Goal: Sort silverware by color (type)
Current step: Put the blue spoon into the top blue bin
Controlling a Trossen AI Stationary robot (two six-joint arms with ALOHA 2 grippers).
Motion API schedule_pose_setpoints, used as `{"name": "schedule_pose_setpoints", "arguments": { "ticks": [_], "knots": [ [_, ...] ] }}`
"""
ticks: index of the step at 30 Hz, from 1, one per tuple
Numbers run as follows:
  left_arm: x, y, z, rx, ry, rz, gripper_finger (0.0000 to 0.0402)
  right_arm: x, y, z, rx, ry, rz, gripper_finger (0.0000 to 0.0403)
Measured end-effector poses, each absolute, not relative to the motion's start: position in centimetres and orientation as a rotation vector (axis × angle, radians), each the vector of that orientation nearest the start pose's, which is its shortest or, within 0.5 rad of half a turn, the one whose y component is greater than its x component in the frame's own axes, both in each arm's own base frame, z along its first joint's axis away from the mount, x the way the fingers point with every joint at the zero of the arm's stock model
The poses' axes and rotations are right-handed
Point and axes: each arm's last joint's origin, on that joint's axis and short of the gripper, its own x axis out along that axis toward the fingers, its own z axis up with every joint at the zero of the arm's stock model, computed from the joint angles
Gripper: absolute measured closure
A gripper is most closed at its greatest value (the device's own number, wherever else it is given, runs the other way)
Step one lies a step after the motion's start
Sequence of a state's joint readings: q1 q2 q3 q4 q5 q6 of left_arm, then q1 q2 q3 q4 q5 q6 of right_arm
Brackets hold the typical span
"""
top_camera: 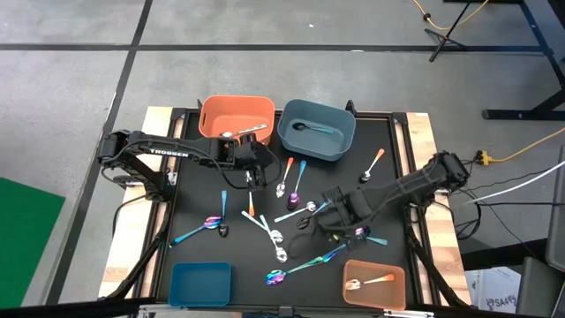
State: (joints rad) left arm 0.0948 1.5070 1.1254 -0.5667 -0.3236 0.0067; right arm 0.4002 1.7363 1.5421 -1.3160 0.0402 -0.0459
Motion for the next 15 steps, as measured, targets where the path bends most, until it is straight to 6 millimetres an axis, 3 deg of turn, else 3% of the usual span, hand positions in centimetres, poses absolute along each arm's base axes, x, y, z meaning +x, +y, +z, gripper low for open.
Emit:
{"name": "schedule_pose_setpoints", "arguments": {
  "ticks": [6, 15],
  "knots": [
    [30.6, 3.8, 25.4, 0.115, 0.950, 0.384, 0.0311, 31.0, 10.1, 27.7, -0.369, 1.424, 0.255, 0.0297],
    [30.6, 3.8, 25.4, 0.115, 0.949, 0.383, 0.0311, 30.3, 9.0, 24.4, -0.435, 1.523, 0.299, 0.0297]
  ]
}}
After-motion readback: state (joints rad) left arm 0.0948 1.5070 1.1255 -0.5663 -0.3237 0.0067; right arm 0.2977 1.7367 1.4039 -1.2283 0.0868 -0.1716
